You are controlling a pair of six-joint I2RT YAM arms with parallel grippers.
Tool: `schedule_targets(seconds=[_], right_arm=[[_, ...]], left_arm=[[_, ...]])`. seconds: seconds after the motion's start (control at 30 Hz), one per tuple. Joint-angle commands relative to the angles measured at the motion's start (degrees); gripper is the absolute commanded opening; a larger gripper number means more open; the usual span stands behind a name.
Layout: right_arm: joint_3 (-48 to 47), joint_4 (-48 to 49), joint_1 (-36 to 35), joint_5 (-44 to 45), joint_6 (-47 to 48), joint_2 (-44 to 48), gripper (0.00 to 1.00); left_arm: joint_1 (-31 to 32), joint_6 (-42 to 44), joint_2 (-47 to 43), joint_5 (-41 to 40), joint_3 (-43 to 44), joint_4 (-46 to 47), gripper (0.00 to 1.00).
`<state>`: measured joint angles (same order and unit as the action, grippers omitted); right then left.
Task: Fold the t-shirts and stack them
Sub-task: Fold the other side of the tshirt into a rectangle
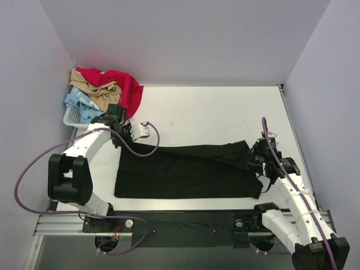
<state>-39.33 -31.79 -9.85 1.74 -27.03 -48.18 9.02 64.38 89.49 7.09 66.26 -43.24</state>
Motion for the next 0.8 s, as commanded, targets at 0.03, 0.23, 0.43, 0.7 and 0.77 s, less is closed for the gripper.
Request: schedule_targets(seconds=[0.03, 0.23, 0.43, 0.7, 0.77], right_arm=[[3.2, -2.6, -1.3, -3.6, -3.4, -2.0, 0.0], [5.0, -2.9, -1.3, -3.3, -7.5, -2.9, 0.0], [11.0, -2.8, -2.4, -7.2, -13.3, 0.5, 0.0], [13.7, -6.4, -8.7, -8.1, -21.8, 9.2, 0.33], [9.2, -9.1, -9.6, -5.5, -21.9, 11.7, 0.34]], left_arm=[[-0.2, 3.2, 0.9, -2.2, -6.1, -2.2, 0.0], [-0.2, 3.6, 4.8, -4.7, -5.8, -3.3, 0.0], [0.0, 5.0, 5.8, -4.4, -2.9, -5.8, 0.16], [5.1, 3.3, 3.3, 1.5, 5.2, -9.7, 0.63], [9.0, 0.6, 2.2, 5.0, 8.9, -10.9, 0.62]])
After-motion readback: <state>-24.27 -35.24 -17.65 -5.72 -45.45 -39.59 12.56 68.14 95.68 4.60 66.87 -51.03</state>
